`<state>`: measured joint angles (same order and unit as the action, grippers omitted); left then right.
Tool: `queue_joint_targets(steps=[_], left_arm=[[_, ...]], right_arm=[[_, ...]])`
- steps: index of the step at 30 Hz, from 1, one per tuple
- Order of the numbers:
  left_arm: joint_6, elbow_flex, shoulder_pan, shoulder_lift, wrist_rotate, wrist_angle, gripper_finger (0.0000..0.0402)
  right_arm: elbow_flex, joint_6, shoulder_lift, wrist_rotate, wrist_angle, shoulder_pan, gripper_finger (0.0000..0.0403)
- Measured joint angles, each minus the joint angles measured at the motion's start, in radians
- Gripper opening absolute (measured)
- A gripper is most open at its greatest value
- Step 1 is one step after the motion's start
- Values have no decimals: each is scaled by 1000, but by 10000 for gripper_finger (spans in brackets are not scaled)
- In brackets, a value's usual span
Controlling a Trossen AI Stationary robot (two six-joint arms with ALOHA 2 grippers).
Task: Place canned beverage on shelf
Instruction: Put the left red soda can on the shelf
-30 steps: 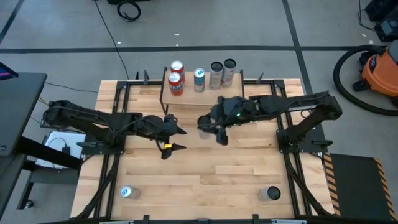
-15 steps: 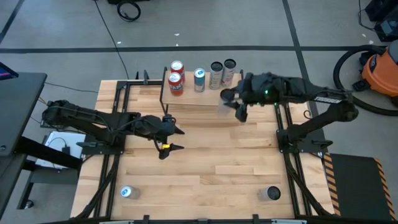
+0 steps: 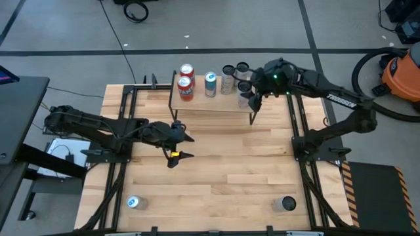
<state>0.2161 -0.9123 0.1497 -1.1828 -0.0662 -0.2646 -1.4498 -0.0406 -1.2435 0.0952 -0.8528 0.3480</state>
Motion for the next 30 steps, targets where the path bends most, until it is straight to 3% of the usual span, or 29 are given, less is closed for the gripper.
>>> queue_joint_targets(steps=[8, 19, 23, 30], left_arm=[[-1, 0, 1, 0, 0, -4, 316], [0, 1, 0, -1, 0, -11, 316], [-1, 1, 0, -1, 0, -11, 316], [0, 1, 0, -1, 0, -10, 316]], right_arm=[[139, 13, 27, -89, 145, 35, 262], [316, 17, 180, -93, 284, 103, 263], [385, -6, 227, -172, 400, 129, 268], [409, -8, 202, -167, 377, 157, 270]])
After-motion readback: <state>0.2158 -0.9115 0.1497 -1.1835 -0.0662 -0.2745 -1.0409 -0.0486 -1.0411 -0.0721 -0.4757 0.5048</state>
